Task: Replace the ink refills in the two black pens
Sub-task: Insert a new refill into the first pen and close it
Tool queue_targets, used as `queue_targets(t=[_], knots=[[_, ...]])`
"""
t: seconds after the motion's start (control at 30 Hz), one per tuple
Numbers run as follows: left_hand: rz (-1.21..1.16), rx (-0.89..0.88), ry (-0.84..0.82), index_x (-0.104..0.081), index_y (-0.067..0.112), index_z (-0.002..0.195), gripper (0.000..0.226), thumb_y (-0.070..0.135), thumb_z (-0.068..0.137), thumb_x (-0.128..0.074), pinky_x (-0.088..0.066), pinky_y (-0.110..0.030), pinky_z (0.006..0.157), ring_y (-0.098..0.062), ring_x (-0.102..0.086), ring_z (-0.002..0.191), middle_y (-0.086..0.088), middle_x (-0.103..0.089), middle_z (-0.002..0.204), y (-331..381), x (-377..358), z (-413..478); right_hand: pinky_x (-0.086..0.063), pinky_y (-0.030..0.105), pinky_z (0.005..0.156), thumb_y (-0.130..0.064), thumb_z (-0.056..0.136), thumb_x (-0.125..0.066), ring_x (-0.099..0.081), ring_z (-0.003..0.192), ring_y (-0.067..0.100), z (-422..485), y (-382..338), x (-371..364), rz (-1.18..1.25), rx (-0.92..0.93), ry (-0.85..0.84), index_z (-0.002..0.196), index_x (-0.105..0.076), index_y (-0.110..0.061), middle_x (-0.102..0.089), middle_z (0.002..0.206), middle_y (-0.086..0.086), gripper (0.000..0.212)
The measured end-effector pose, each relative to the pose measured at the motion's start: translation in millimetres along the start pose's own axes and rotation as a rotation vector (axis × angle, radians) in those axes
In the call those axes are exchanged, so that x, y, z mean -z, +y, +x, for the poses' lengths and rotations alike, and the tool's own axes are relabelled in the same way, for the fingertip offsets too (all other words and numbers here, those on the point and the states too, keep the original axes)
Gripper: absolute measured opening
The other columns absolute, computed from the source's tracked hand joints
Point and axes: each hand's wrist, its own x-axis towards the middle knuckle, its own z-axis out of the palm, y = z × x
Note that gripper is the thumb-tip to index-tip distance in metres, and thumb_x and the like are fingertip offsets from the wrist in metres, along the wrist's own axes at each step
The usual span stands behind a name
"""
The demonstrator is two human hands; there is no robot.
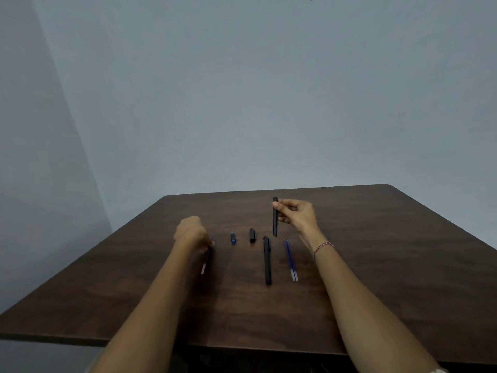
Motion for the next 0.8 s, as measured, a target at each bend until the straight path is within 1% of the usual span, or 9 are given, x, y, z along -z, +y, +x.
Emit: queue_targets(t=[0.1,0.3,0.37,0.43,0.5,0.53,0.6,0.67,0.8], knots=[[0.038,0.007,-0.004,-0.065,0.001,0.082,0.027,0.014,0.067,-0.083,-0.060,-0.033,0.065,-0.021,-0.070,0.063,-0.013,-0.071,0.076,2.0,-1.4,1.6,-0.054,0.014,0.057,-0.012,0.076,-0.074,-0.066,0.066,0.006,-0.2,-0.2,-1.1,-0.002,-0.002,-0.008,0.088,-0.068,-0.011,-0.069,0.081,0.003,0.014],[0.122,0.002,0.002,-0.063,0.005,0.094,0.042,0.029,0.066,-0.083,-0.056,-0.037,0.082,-0.023,-0.067,0.088,-0.010,-0.069,0.092,-1.0,2.0,4.8,-0.053,0.014,0.056,-0.011,0.076,-0.074,-0.066,0.067,0.007,-1.2,-1.1,-1.6,-0.022,-0.012,-0.007,0.091,-0.068,-0.009,-0.069,0.081,0.003,0.016],[0.071,-0.034,0.031,-0.063,0.004,0.094,0.045,0.036,0.068,-0.081,-0.056,-0.039,0.083,-0.025,-0.067,0.090,-0.012,-0.069,0.093,5.6,7.2,9.1,-0.053,0.014,0.056,-0.012,0.076,-0.074,-0.066,0.064,0.006,-1.3,-0.4,-1.8,-0.027,-0.015,0.003,0.095,-0.068,-0.006,-0.070,0.080,0.002,0.021],[-0.100,-0.159,0.072,-0.066,0.005,0.086,0.036,0.037,0.072,-0.077,-0.059,-0.034,0.072,-0.020,-0.069,0.076,-0.011,-0.070,0.083,22.0,11.0,11.1,-0.053,0.014,0.055,-0.012,0.076,-0.075,-0.067,0.061,0.004,-1.7,-0.1,-2.3,-0.023,-0.009,0.016,0.093,-0.068,-0.009,-0.070,0.078,0.001,0.018],[-0.312,-0.354,0.091,-0.068,0.007,0.083,0.025,0.030,0.077,-0.073,-0.055,-0.020,0.053,-0.009,-0.067,0.060,-0.005,-0.070,0.071,46.1,6.1,5.5,-0.052,0.013,0.054,-0.013,0.076,-0.075,-0.067,0.061,0.003,-1.4,-0.3,-1.4,-0.026,0.021,0.040,0.092,-0.067,-0.012,-0.071,0.076,0.000,0.017],[-0.387,-0.458,0.096,-0.069,0.008,0.086,0.021,0.027,0.079,-0.072,-0.052,-0.015,0.049,-0.005,-0.066,0.058,-0.001,-0.069,0.069,58.3,1.4,-0.3,-0.051,0.012,0.054,-0.014,0.076,-0.075,-0.067,0.061,0.002,-1.2,-0.9,-0.7,-0.033,0.043,0.058,0.093,-0.067,-0.012,-0.072,0.075,-0.002,0.019],[-0.471,-0.624,0.064,-0.070,0.010,0.092,0.018,0.024,0.079,-0.072,-0.052,-0.013,0.052,-0.004,-0.067,0.064,0.001,-0.070,0.074,77.9,-12.6,-9.9,-0.049,0.011,0.053,-0.017,0.075,-0.076,-0.067,0.061,0.000,-1.7,-2.7,1.4,-0.051,0.085,0.103,0.091,-0.067,-0.015,-0.072,0.074,-0.004,0.018],[-0.480,-0.718,-0.015,-0.070,0.011,0.096,0.022,0.023,0.078,-0.074,-0.055,-0.017,0.057,-0.006,-0.068,0.071,-0.003,-0.072,0.081,88.7,-29.7,-14.2,-0.047,0.010,0.053,-0.018,0.074,-0.077,-0.066,0.062,-0.001,-2.3,-2.9,3.1,-0.051,0.120,0.128,0.089,-0.067,-0.016,-0.072,0.073,-0.004,0.018],[-0.470,-0.755,-0.074,-0.070,0.009,0.100,0.031,0.022,0.073,-0.079,-0.056,-0.018,0.058,-0.007,-0.068,0.077,-0.004,-0.071,0.086,88.9,-56.2,-10.8,-0.048,0.009,0.056,-0.019,0.073,-0.079,-0.067,0.068,-0.002,-2.7,-0.1,2.8,-0.086,0.147,0.139,0.087,-0.068,-0.018,-0.072,0.077,-0.004,0.018]])
